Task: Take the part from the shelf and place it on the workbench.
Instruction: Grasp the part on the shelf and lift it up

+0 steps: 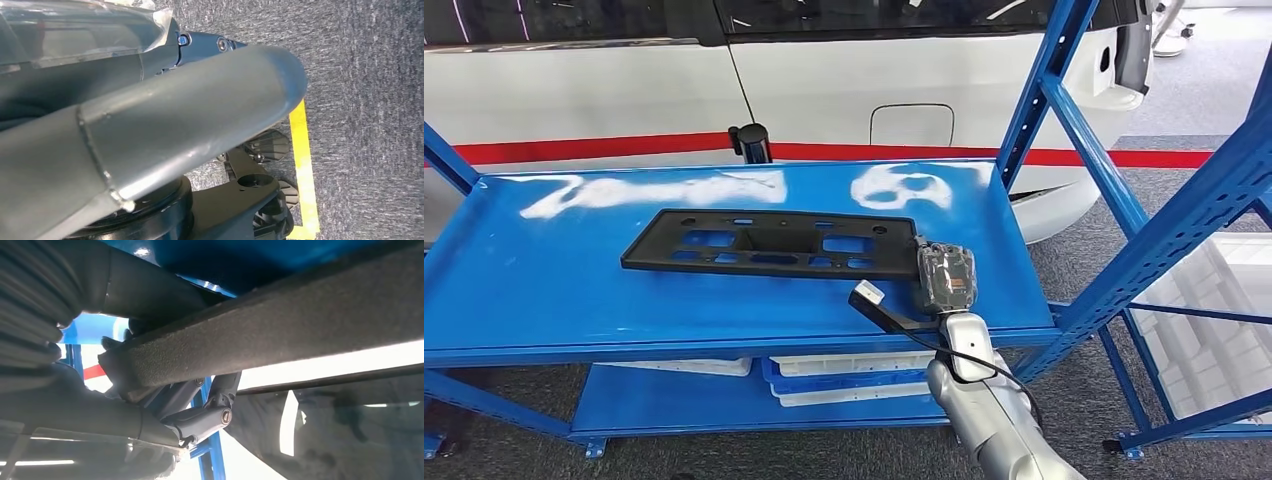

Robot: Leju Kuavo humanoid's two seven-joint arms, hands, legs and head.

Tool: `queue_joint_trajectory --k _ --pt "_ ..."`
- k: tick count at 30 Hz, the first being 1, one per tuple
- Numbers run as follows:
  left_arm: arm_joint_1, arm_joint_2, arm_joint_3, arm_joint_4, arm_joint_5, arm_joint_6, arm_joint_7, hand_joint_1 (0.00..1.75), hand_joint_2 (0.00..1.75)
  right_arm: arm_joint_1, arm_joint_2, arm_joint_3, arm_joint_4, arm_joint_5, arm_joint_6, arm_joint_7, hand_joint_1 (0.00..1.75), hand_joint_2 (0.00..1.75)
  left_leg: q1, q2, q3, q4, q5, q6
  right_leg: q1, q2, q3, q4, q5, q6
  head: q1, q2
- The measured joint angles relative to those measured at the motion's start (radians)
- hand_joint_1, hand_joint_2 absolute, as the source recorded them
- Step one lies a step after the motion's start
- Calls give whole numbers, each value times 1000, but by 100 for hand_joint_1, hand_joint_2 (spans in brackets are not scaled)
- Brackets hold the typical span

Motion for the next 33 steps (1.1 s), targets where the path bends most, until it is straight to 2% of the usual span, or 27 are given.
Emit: queue_joint_trajectory --k 1,7,18,33 --pt "0 0 0 0 0 1 0 0 0 -1 1 4 8 1 1 0 1 175 0 1 2 0 -1 1 0 1 2 0 0 0 0 0" --pt "2 2 12 0 5 10 0 0 0 -13 13 31 53 11 5 -2 0 175 1 4 8 0 -3 0 2 5 7 0 -1 -2 0 0" --pt "3 2 21 0 -2 9 11 0 0 -31 42 113 41 26 66 8 0 175 3 5 14 0 -4 -2 3 7 11 0 -2 -4 0 0" --pt "2 2 21 0 -7 7 17 0 0 -36 51 136 23 32 71 15 0 175 3 5 15 0 -5 -2 3 7 12 0 -3 -4 0 0"
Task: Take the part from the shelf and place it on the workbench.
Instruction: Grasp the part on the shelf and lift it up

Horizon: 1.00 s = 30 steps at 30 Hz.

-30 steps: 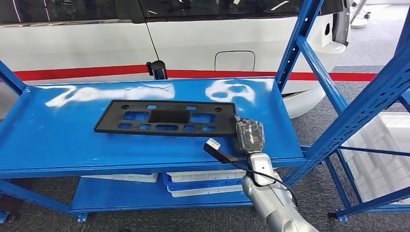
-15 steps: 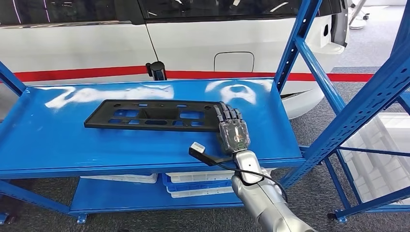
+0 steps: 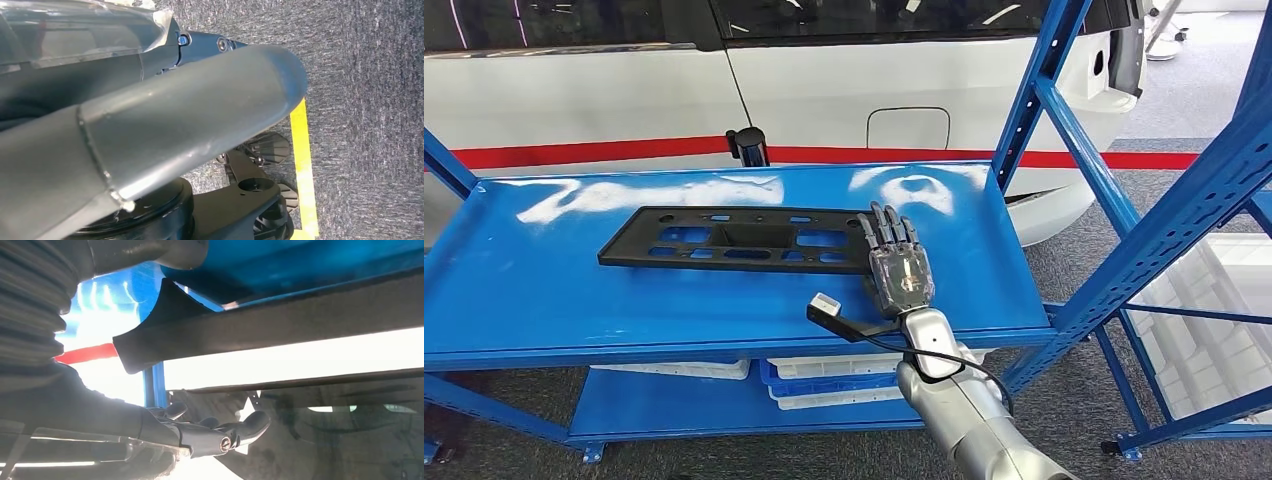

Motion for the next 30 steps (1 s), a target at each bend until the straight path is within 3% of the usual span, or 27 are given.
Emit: queue_joint_trajectory --k 13,14,17,20,30 --pt "-11 -5 0 -1 -26 -9 24 0 0 -2 46 80 -55 37 125 29 1 175 1 0 0 0 0 -1 2 0 0 0 0 -1 0 0" --pt "-11 -6 0 -1 -26 -9 25 0 0 -3 48 84 -57 38 128 30 35 175 1 0 0 0 0 -1 2 0 0 0 0 -1 0 0" --pt "-12 -7 0 -1 -28 -9 27 0 0 -7 56 100 -59 43 152 34 159 175 1 0 -1 0 0 -1 2 1 -1 0 0 -1 0 0" --pt "-13 -10 0 -2 -34 -9 34 0 0 -17 71 119 -51 45 190 45 174 175 1 0 -2 0 0 -1 2 0 -2 0 0 -1 0 0" --pt "-14 -15 0 -2 -47 -11 53 0 0 -78 112 155 18 53 222 95 175 175 1 0 -5 0 0 -1 2 0 -5 0 0 -1 0 0"
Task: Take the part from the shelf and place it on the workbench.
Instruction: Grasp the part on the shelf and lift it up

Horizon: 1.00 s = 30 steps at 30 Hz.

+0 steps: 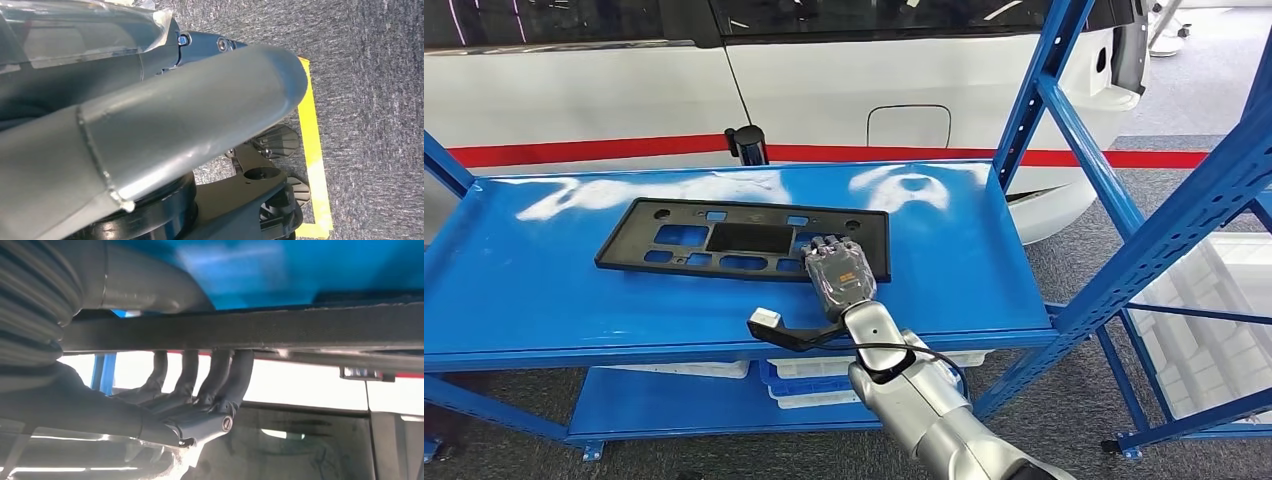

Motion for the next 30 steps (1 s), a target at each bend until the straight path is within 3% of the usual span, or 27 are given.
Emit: queue_joint_trajectory --k 30 --pt "10 -2 34 0 20 27 -47 0 0 -13 29 29 -24 24 -17 41 175 175 1 -1 -7 0 0 0 0 0 -6 0 -1 -1 0 0"
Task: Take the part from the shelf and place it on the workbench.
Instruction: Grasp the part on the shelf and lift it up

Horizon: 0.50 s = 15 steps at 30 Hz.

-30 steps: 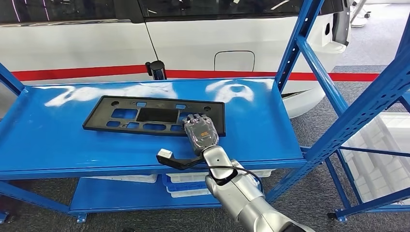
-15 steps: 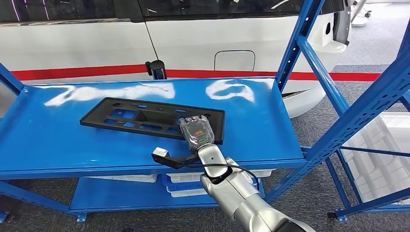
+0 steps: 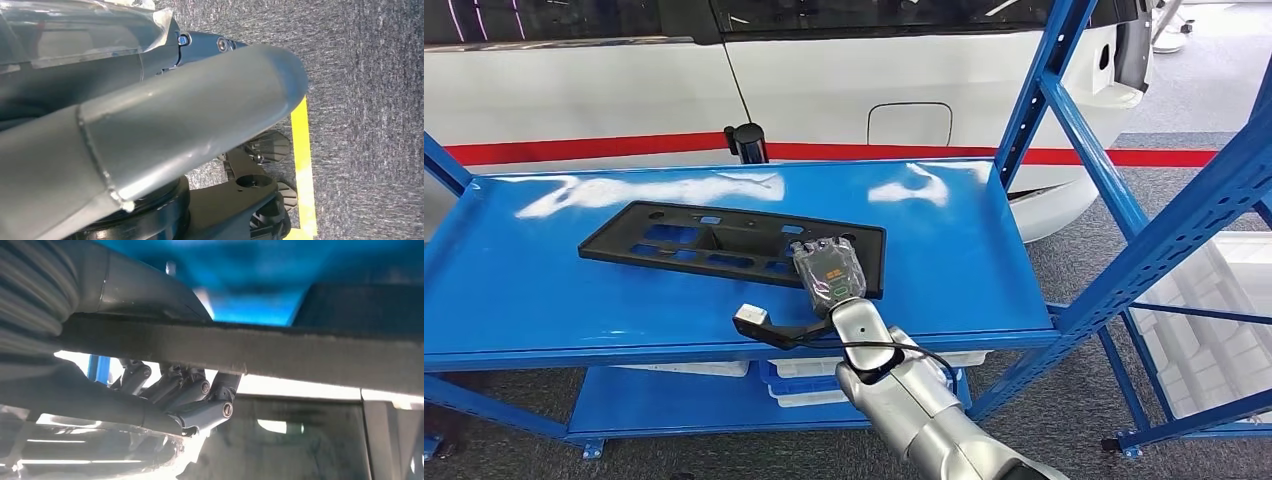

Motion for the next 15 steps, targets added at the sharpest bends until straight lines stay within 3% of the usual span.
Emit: queue_joint_trajectory --k 3,8,13,15 --pt "3 -1 18 0 11 -3 -16 0 0 24 -10 -5 -101 0 4 -3 175 175 0 0 -3 0 1 0 0 0 -3 0 0 0 0 0" --pt "9 -2 47 0 -21 -32 15 0 0 74 -49 -98 -569 0 21 -28 175 175 0 -1 -11 1 1 0 0 -1 -10 0 0 0 0 0" --pt "8 -3 42 0 -52 -21 16 0 0 76 -76 -153 -747 0 17 -38 175 175 0 -1 -11 1 1 0 -1 -1 -10 0 0 0 0 0" --pt "7 -4 41 0 -55 -19 16 0 87 77 -84 -165 -786 0 16 -39 175 175 0 0 -11 1 1 0 -1 -1 -10 0 0 0 0 0"
